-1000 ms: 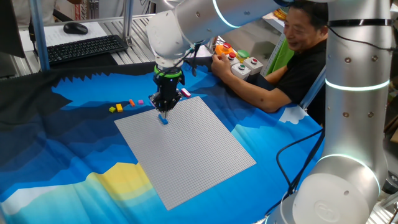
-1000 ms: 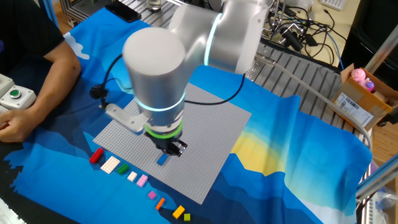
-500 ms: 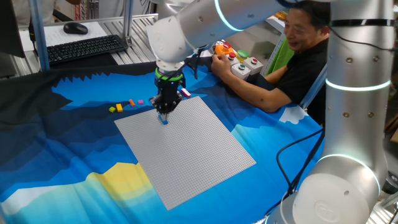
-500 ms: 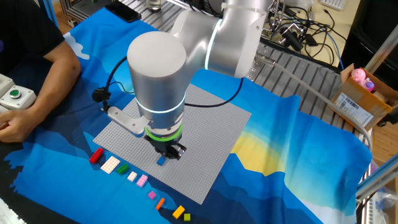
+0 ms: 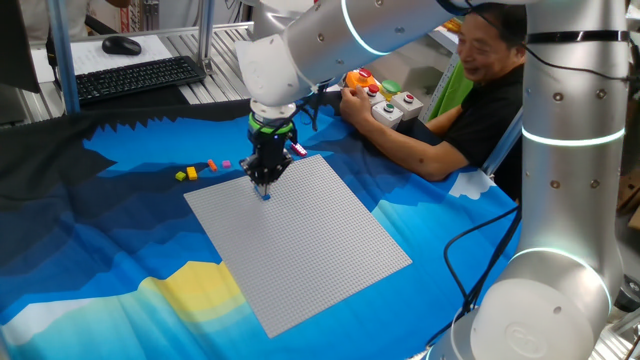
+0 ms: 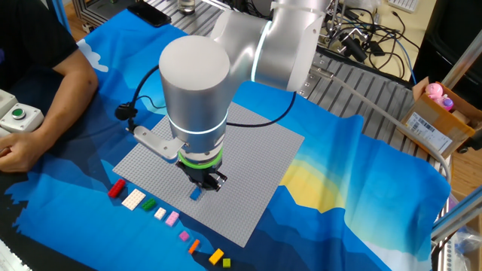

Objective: Stack small Lego blocks one on top of the other

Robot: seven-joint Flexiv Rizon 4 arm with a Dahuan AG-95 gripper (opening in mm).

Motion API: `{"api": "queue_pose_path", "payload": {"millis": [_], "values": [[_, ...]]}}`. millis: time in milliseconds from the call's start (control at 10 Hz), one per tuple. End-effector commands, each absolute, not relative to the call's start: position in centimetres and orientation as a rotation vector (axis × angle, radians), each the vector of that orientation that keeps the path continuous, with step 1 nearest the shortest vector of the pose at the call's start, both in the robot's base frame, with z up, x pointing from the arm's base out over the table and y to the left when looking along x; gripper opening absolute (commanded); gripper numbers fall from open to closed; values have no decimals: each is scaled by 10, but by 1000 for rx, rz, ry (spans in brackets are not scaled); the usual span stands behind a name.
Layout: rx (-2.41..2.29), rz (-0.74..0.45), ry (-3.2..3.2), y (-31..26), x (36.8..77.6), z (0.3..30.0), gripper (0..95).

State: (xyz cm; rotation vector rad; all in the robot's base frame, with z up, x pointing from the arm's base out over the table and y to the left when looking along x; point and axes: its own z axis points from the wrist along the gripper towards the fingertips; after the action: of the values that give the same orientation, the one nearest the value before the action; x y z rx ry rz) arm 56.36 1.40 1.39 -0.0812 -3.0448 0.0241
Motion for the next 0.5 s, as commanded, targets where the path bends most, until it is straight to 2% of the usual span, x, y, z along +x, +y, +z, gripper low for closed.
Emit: {"api": "queue_pose_path", "payload": {"millis": [100, 500], "values": [[-95, 22, -3042, 14, 561, 23, 0], [-108, 23, -3042, 8, 569, 39, 0]]}}
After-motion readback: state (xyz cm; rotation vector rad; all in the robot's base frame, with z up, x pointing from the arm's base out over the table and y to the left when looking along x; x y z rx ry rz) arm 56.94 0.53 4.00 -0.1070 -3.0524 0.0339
